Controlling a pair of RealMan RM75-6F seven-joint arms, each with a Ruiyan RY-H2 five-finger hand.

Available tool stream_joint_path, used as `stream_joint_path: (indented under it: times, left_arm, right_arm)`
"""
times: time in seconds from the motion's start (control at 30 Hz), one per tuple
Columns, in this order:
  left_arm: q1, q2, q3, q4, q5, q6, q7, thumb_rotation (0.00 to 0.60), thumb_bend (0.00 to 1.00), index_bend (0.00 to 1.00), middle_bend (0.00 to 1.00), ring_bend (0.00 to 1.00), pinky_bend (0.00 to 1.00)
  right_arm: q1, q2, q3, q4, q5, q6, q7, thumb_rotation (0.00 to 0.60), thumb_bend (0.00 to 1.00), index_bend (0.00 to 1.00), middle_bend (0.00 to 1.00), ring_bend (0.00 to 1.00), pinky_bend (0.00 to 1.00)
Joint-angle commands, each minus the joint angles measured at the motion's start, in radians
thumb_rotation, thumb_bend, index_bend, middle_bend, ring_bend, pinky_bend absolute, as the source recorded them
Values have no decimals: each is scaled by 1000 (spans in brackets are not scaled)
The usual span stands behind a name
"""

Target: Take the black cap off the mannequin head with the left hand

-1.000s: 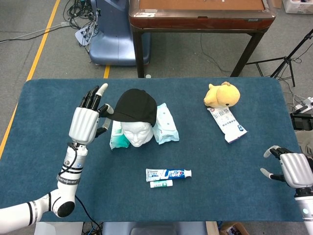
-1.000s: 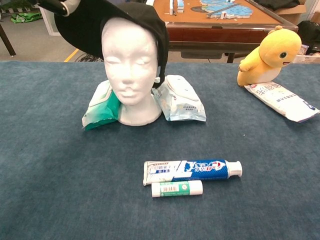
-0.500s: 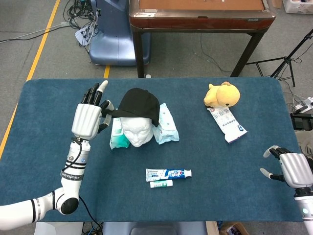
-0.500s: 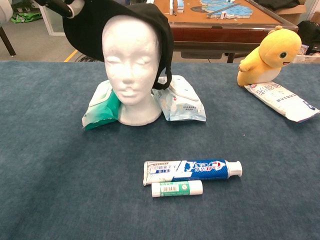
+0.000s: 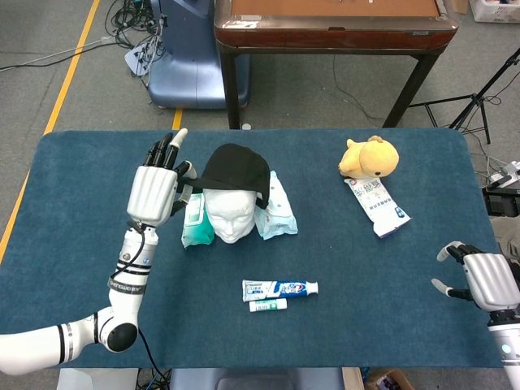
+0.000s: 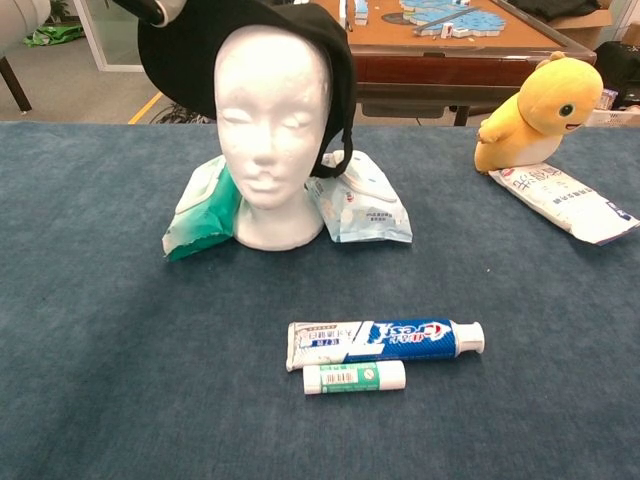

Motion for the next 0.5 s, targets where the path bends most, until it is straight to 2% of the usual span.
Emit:
stream_joint_path:
  times: [0.03, 0.23, 0.5]
  left_arm:
    - [-22, -12, -12, 15, -22, -10, 15, 600, 428, 685, 41, 0, 98]
    - [-67, -35, -40, 52, -74, -27, 37, 600, 428, 685, 41, 0, 98]
    - [-63, -20, -23, 39, -75, -1, 45, 600, 428, 685, 41, 0, 98]
  right_arm:
    - [2, 0, 1, 1, 3, -4, 2, 600, 155, 485, 430, 462, 650]
    - [5, 2, 3, 4, 9, -11, 9, 600, 156, 485, 430, 462, 650]
    - [5, 5, 3, 6, 7, -10, 18, 600, 156, 485, 430, 461, 650]
